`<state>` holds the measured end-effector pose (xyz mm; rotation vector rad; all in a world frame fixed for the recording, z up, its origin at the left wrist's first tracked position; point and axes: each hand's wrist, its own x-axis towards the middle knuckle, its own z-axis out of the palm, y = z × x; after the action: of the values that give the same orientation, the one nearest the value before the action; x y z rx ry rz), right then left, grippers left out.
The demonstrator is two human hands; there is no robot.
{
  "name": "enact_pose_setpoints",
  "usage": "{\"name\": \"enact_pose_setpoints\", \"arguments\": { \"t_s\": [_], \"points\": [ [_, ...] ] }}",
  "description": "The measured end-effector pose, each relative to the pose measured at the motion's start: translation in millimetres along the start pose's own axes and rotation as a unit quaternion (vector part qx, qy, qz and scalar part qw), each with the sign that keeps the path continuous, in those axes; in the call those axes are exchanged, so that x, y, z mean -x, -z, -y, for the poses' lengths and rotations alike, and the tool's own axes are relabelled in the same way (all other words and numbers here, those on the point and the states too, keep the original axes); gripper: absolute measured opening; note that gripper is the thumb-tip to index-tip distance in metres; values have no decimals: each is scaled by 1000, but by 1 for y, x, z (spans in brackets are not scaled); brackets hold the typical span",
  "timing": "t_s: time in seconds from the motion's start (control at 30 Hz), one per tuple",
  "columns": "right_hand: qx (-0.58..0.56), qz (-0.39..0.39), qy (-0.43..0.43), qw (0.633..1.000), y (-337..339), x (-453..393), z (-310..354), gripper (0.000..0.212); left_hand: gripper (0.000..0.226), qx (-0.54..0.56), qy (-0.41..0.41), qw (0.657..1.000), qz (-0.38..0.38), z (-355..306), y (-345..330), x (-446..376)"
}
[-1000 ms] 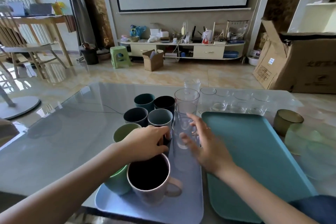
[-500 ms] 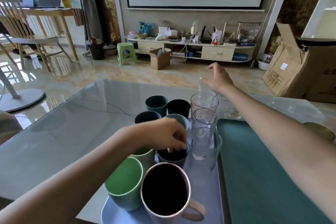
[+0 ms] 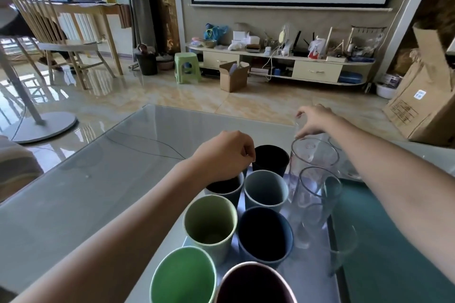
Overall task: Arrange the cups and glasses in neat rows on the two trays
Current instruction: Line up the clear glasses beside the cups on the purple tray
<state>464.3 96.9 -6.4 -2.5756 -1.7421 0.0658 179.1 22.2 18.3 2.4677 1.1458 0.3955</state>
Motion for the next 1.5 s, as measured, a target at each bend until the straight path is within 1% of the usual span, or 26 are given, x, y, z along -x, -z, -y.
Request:
{"name": "enact_pose_setpoints", "arguments": {
  "t_s": [0.1, 0.17, 0.23, 0.3, 0.37, 0.47, 0.57, 0.63, 0.67, 0.73, 0.8, 0.87, 0.9, 0.97, 1.0, 1.03, 1.07, 1.1, 1.17, 1.23, 1.3, 1.4, 1.5],
  "points": [
    [-50, -43, 13, 998, 5, 4, 4, 76, 14, 18, 6, 999, -25, -3, 0, -3],
    [-106, -98, 21, 989, 18, 14, 6, 71, 14, 21, 8, 999, -45, -6, 1, -5],
    [-150, -158, 45, 975, 41, 30, 10, 65, 18, 32, 6, 996, -79, -8, 2, -7],
    [-184, -195, 83, 960, 66, 54, 16, 64, 29, 42, -2, 992, -122, -14, 5, -10],
    [-226, -209, 129, 943, 88, 84, 22, 64, 48, 53, -15, 985, -166, -24, 9, -9],
    [-259, -228, 179, 921, 112, 135, 24, 64, 77, 56, -60, 971, -223, -47, 17, 0],
    [-294, -267, 202, 895, 131, 199, 13, 62, 98, 72, -109, 966, -224, -79, 20, 28],
    [-311, -293, 213, 879, 138, 243, 4, 63, 100, 92, -140, 962, -216, -99, 16, 53],
    [-319, -300, 217, 872, 140, 265, 0, 63, 98, 103, -155, 959, -212, -108, 11, 66],
    [-337, -297, 221, 866, 139, 303, -9, 62, 87, 122, -180, 955, -201, -123, 1, 92],
    [-352, -275, 221, 867, 135, 336, -18, 60, 76, 144, -201, 952, -180, -135, -6, 114],
    [-357, -241, 224, 874, 125, 362, -25, 58, 64, 159, -209, 956, -130, -137, -11, 131],
    [-355, -220, 226, 880, 119, 372, -27, 57, 60, 147, -206, 963, -88, -133, -12, 138],
    [-332, -180, 229, 897, 104, 384, -27, 57, 48, 90, -191, 977, 12, -120, -15, 146],
    [-317, -162, 229, 906, 94, 388, -26, 58, 37, 48, -182, 981, 46, -112, -16, 148],
    [-305, -145, 228, 913, 84, 391, -25, 58, 26, 0, -172, 983, 62, -104, -16, 149],
    [-296, -128, 226, 919, 74, 393, -22, 59, 20, -48, -158, 984, 74, -97, -16, 149],
    [-289, -112, 225, 924, 63, 394, -20, 60, 20, -83, -138, 983, 93, -91, -16, 151],
    [-272, -87, 226, 932, 44, 393, -15, 62, 24, -113, -103, 978, 141, -83, -19, 155],
    [-253, -68, 220, 940, 29, 390, -11, 62, 27, -144, -91, 972, 164, -77, -26, 158],
    [-240, -56, 213, 945, 17, 387, -9, 61, 24, -169, -96, 965, 177, -71, -32, 160],
    [-251, -53, 216, 942, -1, 379, -7, 61, 16, -141, -121, 961, 204, -65, -35, 160],
    [-261, -49, 222, 938, -19, 373, -5, 62, 14, -130, -140, 960, 203, -63, -36, 162]
  ]
}}
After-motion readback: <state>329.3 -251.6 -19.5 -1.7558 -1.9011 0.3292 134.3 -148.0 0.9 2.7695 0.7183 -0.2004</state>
